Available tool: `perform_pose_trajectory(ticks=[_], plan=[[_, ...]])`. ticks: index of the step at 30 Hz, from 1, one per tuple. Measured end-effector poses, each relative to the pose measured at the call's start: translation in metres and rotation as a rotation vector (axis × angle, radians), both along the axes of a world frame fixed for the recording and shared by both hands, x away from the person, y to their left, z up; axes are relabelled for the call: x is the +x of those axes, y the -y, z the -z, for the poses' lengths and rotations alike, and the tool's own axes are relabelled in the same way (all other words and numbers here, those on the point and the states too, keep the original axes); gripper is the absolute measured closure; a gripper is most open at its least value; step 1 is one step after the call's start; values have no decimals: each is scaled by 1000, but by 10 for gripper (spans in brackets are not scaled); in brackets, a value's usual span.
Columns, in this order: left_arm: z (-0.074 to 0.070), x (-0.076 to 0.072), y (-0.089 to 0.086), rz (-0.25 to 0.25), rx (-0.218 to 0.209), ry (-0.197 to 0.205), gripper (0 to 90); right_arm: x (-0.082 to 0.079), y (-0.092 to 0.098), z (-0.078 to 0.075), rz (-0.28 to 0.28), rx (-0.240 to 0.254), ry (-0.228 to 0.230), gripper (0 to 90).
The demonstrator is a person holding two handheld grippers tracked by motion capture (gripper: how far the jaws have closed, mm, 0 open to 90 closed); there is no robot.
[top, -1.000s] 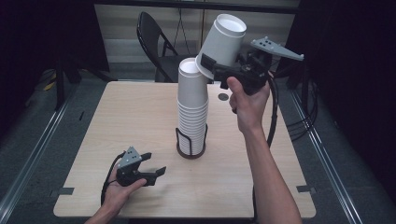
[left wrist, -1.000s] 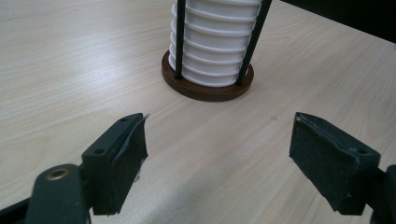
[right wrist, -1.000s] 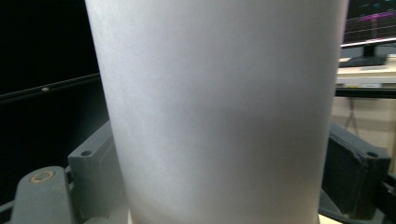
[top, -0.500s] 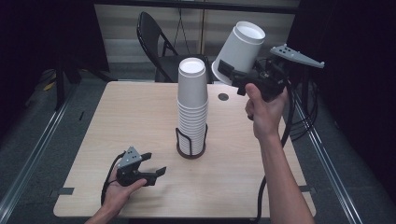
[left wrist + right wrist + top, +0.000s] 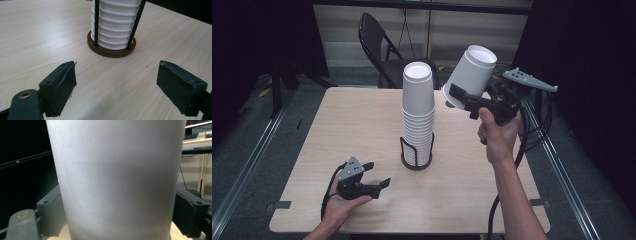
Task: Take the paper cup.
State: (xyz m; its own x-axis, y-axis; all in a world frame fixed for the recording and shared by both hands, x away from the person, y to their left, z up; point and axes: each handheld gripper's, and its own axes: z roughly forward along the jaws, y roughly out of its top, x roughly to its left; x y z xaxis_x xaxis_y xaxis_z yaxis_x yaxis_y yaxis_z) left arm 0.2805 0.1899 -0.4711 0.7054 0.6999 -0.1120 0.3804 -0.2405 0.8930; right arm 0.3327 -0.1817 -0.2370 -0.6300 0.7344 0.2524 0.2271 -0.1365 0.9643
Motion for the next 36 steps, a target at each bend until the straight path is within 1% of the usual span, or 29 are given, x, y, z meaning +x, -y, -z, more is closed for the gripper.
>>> perform_pose_trajectory(ticks=[1,3,5,6,7,8,9,12,13,15,18,19,20,21,23,24,26,27,28,29,30,31,33,34,35,36], plan=[[0,0,0,-1,2,3,160,-2,2,6,-1,2,-9,135],[-1,0,0,3,4,4,161,-2,2,8,-1,2,-13,135],[-1,0,1,2,-10,-5,170,-4,3,15,5,-1,-19,136],[-1,-1,2,1,-19,-4,183,-5,4,18,3,1,-22,136],[0,-1,3,3,-19,5,208,-6,4,21,1,1,-30,136],[0,-1,3,2,-15,6,218,-7,6,27,-2,3,-41,136],[0,-1,4,-1,-13,6,218,-7,6,27,-2,3,-41,136],[0,-1,5,-6,-29,-1,218,-9,7,35,-4,4,-57,136],[-1,-1,6,-3,-25,-3,218,-11,8,41,-11,0,-67,136],[-1,-2,7,4,-30,-11,218,-11,8,43,-16,-5,-70,136],[-1,-3,10,17,-29,3,218,-15,8,50,-27,-10,-87,136],[-2,-3,10,19,-17,14,218,-16,8,53,-30,-9,-91,136],[-2,-5,12,19,-19,19,218,-17,8,55,-31,-8,-94,136],[-2,-5,13,22,-8,31,217,-18,7,57,-34,-12,-101,136],[-4,-6,15,29,-13,37,214,-19,6,64,-39,-19,-112,135],[-4,-6,16,32,-18,34,210,-19,5,68,-42,-15,-122,136],[-6,-7,17,37,-1,48,216,-20,5,75,-45,-1,-135,136],[-7,-8,19,38,-4,53,216,-20,5,78,-48,10,-141,136],[-8,-9,19,41,-1,53,214,-20,5,86,-54,18,-158,136],[-8,-9,20,46,5,58,214,-20,5,86,-54,18,-158,136],[-9,-9,22,51,8,67,215,-20,5,89,-53,22,-166,136],[-10,-9,22,53,6,66,217,-20,5,94,-55,28,-179,136],[-13,-9,24,66,37,78,226,-21,5,99,-53,29,-188,136],[-14,-9,25,71,30,75,228,-22,6,103,-53,34,-195,136],[-15,-9,26,78,28,75,228,-22,6,103,-53,34,-195,136],[-17,-9,28,85,39,81,229,-23,7,104,-54,41,-201,136]])
